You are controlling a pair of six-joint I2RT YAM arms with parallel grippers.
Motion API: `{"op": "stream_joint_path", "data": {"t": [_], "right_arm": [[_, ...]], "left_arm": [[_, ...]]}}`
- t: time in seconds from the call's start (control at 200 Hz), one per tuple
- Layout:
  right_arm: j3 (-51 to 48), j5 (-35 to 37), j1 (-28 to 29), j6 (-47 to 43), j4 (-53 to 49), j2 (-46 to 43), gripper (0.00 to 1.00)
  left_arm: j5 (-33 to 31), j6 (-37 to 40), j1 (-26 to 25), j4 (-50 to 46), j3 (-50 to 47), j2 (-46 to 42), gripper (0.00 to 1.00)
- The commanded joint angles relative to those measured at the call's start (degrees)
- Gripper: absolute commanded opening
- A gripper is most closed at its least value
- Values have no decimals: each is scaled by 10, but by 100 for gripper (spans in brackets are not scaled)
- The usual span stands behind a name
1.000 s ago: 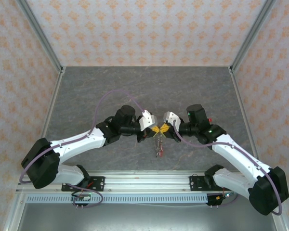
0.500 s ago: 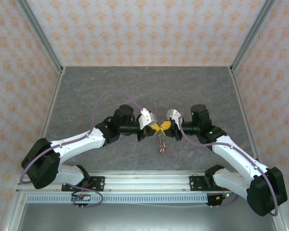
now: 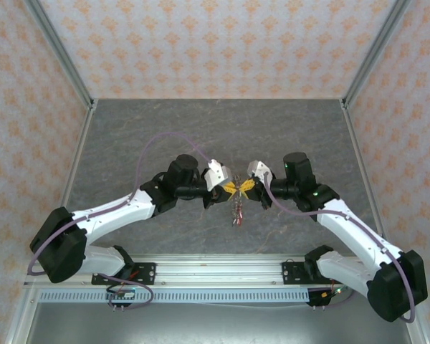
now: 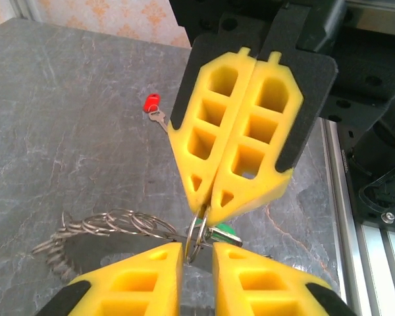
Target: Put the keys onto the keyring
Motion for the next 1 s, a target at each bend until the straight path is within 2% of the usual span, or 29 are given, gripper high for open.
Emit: {"op": "stream_joint_path", "data": {"t": [0.0, 0.185, 0.776, 0.871, 0.996], "right_arm": [[35, 25, 10, -46, -46, -2, 0], [44, 28, 16, -59, -59, -4, 0], [33, -6, 17, -25, 8, -9, 0], [33, -6, 17, -25, 11, -6, 0], [35, -7, 17, -27, 5, -4, 0]], "left_arm": [[-17, 39, -6, -63, 40, -4, 19], [-12, 41, -13, -59, 45, 2, 22], [3, 56, -16, -91, 61, 23, 24], [1, 62, -16, -93, 60, 25, 23], [0, 60, -16, -86, 58, 23, 15]]}}
